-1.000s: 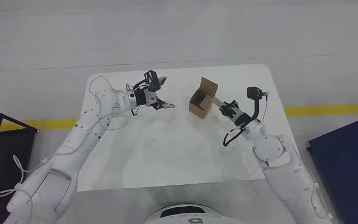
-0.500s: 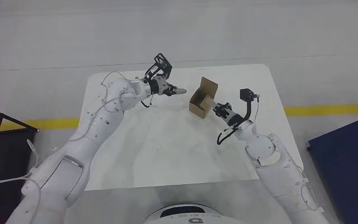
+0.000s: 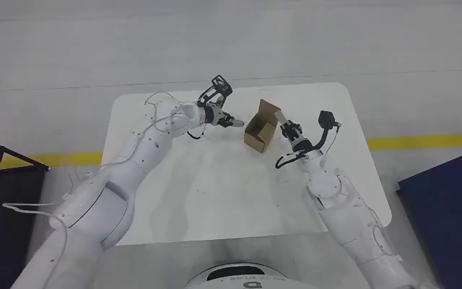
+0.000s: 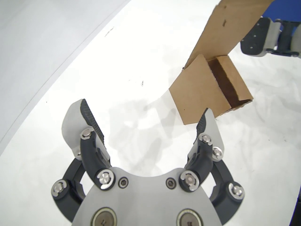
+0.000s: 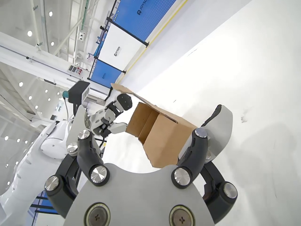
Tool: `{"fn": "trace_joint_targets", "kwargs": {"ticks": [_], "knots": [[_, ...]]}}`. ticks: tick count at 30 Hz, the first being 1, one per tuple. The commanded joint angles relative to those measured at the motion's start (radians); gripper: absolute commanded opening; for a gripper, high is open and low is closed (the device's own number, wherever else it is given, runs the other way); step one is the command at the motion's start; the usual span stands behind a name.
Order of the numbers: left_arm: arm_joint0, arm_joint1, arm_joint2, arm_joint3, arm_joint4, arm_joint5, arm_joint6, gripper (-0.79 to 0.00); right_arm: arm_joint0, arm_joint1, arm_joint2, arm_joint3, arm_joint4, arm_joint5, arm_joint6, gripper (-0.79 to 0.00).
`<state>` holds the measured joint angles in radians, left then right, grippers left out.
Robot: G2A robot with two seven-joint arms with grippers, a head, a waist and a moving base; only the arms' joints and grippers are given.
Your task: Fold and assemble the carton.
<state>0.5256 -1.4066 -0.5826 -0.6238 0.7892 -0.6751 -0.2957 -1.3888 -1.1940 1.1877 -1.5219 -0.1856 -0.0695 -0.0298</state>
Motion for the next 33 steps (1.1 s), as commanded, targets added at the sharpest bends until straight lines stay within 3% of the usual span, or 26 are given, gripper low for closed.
{"fn": "trace_joint_targets", "kwargs": {"ticks": [1,7,16,22,27,33], "knots": [[-0.006,-0.011,0.007,0.021,-0.009,-0.026,-0.002,0.000,0.016,-0.005,-0.002,0.028,0.026,-0.006,0.001,0.000],[-0.011,-0.040,0.018,0.081,-0.035,-0.120,0.026,0.000,0.064,-0.018,-0.004,0.101,0.098,-0.033,0.025,0.000],[-0.005,-0.058,0.013,0.153,-0.063,-0.259,0.063,0.000,0.093,-0.021,0.029,0.142,0.198,-0.081,0.156,0.000],[-0.010,-0.052,-0.026,0.220,-0.101,-0.234,0.111,0.000,0.094,-0.020,0.059,0.143,0.242,-0.113,0.206,0.000],[-0.013,-0.059,-0.040,0.242,-0.143,-0.159,0.019,0.000,0.095,-0.030,0.057,0.147,0.244,-0.146,0.117,0.000],[-0.005,-0.079,-0.036,0.222,-0.172,-0.175,-0.042,0.000,0.186,-0.056,0.022,0.269,0.351,-0.156,0.099,0.000]]}}
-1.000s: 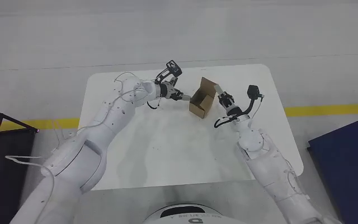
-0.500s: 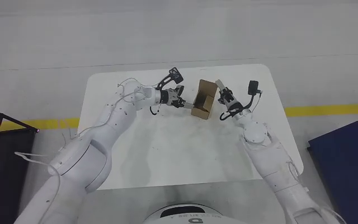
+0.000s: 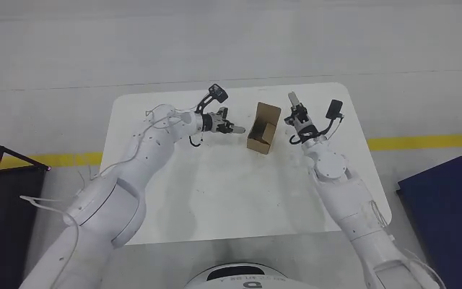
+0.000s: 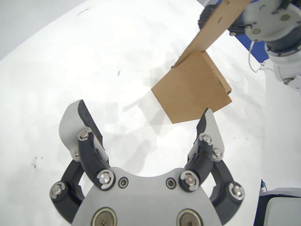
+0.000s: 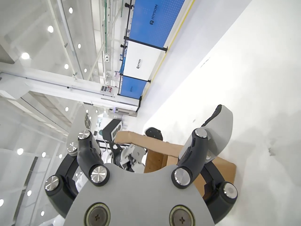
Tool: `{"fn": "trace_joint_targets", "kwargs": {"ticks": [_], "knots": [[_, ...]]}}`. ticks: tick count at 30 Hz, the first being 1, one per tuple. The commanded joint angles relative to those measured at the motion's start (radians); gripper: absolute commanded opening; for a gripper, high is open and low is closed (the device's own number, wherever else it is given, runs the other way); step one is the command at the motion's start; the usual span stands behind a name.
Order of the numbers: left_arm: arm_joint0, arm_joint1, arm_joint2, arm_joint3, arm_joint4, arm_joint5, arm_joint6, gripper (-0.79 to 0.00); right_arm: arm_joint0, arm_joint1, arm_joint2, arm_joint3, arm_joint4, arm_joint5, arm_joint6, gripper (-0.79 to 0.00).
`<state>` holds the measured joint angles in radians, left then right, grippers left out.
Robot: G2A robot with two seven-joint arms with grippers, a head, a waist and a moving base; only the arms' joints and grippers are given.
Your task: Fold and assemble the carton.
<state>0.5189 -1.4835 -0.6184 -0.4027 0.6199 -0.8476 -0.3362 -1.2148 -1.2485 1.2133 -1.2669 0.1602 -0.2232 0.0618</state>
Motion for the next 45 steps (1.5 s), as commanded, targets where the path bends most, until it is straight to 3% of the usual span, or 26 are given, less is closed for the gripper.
{"fn": "trace_joint_targets", "kwargs": {"ticks": [1,4,14,19,22,29,39,45], "knots": [[0.002,-0.003,-0.001,0.004,-0.005,-0.005,-0.001,0.000,0.023,-0.004,-0.011,0.027,0.010,-0.005,0.023,0.000],[0.004,-0.002,-0.010,0.028,-0.011,-0.021,0.016,0.000,0.050,-0.011,-0.024,0.056,0.049,-0.008,0.095,0.000],[0.021,0.031,-0.044,0.089,0.000,-0.105,0.078,0.000,0.142,-0.011,-0.025,0.182,0.285,0.092,0.606,0.000],[0.029,0.050,-0.057,0.073,0.021,-0.127,0.102,0.000,0.179,-0.010,-0.038,0.237,0.322,0.109,0.794,0.000],[0.035,0.059,-0.060,0.044,0.037,-0.135,0.093,0.000,0.189,-0.009,-0.040,0.250,0.307,0.096,0.802,0.000],[0.057,0.073,-0.063,-0.049,0.044,-0.165,0.010,0.000,0.142,0.017,0.040,0.159,0.222,0.066,0.701,0.000],[0.110,0.104,-0.066,-0.224,-0.023,-0.165,-0.159,0.000,-0.079,0.075,0.189,-0.166,0.015,0.165,0.693,0.000],[0.135,0.133,-0.094,-0.298,-0.079,-0.159,-0.227,0.000,-0.191,0.094,0.213,-0.275,-0.078,0.115,0.743,0.000]]}}
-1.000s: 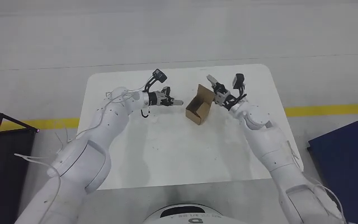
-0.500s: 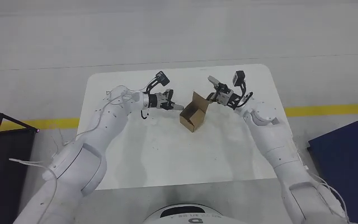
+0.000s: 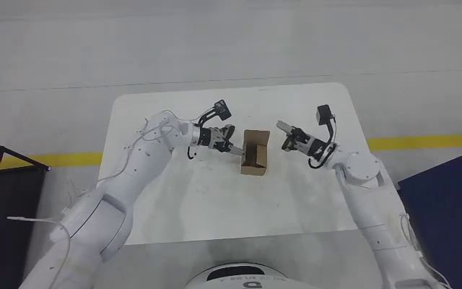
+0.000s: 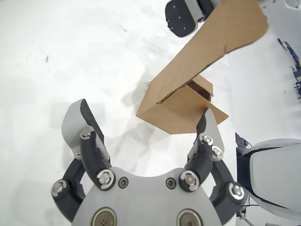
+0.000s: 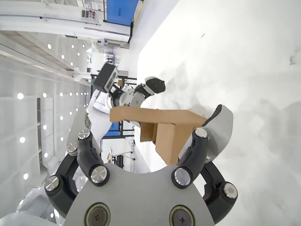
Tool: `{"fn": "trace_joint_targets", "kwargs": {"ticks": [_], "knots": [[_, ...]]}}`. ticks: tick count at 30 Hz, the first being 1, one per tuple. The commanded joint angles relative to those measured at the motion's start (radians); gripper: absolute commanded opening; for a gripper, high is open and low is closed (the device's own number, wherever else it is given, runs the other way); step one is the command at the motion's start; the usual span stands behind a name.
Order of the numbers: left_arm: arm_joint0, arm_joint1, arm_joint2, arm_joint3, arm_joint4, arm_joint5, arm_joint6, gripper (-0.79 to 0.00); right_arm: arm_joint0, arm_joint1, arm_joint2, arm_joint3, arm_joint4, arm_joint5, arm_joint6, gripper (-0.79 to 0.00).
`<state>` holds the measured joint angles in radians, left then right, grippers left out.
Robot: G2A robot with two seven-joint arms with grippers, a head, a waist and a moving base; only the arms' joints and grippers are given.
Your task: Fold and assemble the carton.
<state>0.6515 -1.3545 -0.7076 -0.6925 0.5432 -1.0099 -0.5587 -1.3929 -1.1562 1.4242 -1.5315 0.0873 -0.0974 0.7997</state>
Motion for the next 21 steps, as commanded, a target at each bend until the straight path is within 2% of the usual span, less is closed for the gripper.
{"fn": "trace_joint_targets", "kwargs": {"ticks": [1,5,10,18,21], "knots": [[0.006,0.009,-0.011,-0.021,-0.005,0.010,-0.010,0.000,-0.028,0.004,0.002,-0.027,-0.010,-0.029,0.020,0.000],[0.036,0.031,-0.033,-0.101,-0.001,0.042,-0.042,0.000,-0.059,0.010,-0.005,-0.058,-0.020,-0.074,0.079,0.000],[0.094,0.074,-0.100,-0.226,0.014,0.072,-0.057,0.000,-0.052,0.012,-0.031,-0.066,-0.077,-0.080,0.070,0.000],[0.094,0.074,-0.100,-0.226,0.014,0.072,-0.057,0.000,-0.049,0.013,-0.033,-0.066,-0.084,-0.080,0.069,0.000],[0.122,0.082,-0.122,-0.224,-0.016,0.123,-0.050,0.000,-0.049,0.013,-0.033,-0.066,-0.084,-0.080,0.069,0.000]]}}
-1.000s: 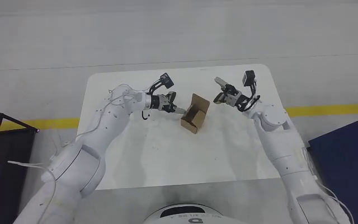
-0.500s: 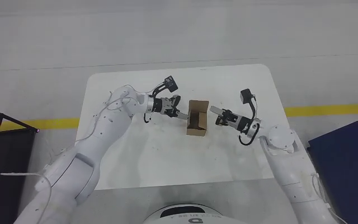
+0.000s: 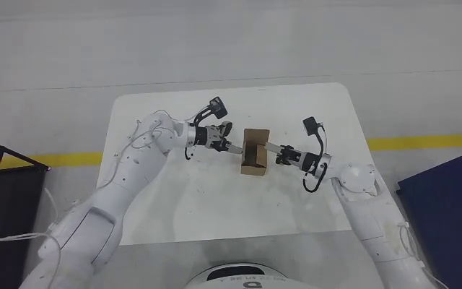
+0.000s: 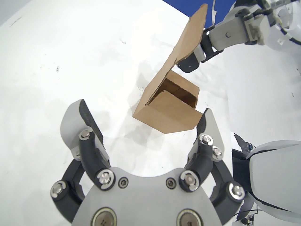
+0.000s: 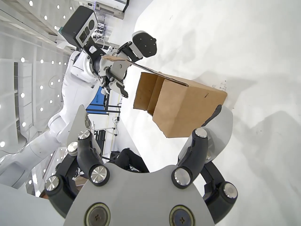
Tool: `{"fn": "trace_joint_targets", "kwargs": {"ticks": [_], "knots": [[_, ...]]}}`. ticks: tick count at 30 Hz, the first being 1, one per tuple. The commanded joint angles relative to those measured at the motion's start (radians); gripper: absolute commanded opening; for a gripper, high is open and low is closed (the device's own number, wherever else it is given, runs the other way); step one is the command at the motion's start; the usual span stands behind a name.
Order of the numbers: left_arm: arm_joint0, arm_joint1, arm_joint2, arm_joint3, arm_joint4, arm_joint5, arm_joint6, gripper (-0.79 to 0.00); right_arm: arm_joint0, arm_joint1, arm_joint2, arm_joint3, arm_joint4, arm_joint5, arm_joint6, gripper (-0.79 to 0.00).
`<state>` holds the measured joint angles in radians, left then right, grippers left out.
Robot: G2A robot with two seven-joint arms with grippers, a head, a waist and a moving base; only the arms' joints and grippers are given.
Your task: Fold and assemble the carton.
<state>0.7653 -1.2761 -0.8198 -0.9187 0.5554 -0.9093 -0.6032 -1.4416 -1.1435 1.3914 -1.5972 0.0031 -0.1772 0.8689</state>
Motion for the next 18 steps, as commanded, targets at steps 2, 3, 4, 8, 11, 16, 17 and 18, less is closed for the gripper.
{"fn": "trace_joint_targets", "kwargs": {"ticks": [2,3,4,8,11,16,17,18], "knots": [[0.024,0.017,-0.036,-0.009,-0.068,0.054,-0.042,0.000,-0.001,0.000,-0.001,-0.001,0.001,0.000,-0.005,0.000],[0.028,0.024,-0.048,-0.024,-0.086,0.075,-0.082,0.000,-0.003,-0.001,-0.004,-0.002,0.007,0.002,-0.019,0.000],[0.030,0.034,-0.064,-0.046,-0.075,0.115,-0.118,0.000,-0.003,-0.002,-0.008,0.000,0.011,0.005,-0.028,0.000],[0.102,0.065,-0.118,-0.197,-0.150,0.243,-0.254,0.000,0.015,-0.005,-0.039,0.023,0.009,0.003,-0.042,0.000],[0.129,0.079,-0.141,-0.293,-0.257,0.383,-0.409,0.000,0.029,-0.007,-0.062,0.036,-0.010,-0.001,-0.059,0.000],[0.140,0.084,-0.132,-0.390,-0.360,0.541,-0.563,0.000,0.035,-0.009,-0.090,0.043,-0.027,-0.021,-0.085,0.000],[0.140,0.082,-0.121,-0.395,-0.371,0.573,-0.580,0.000,0.036,-0.009,-0.093,0.046,-0.026,-0.024,-0.087,0.000],[0.137,0.079,-0.106,-0.397,-0.379,0.602,-0.601,0.000,0.037,-0.009,-0.096,0.048,-0.026,-0.028,-0.089,0.000]]}}
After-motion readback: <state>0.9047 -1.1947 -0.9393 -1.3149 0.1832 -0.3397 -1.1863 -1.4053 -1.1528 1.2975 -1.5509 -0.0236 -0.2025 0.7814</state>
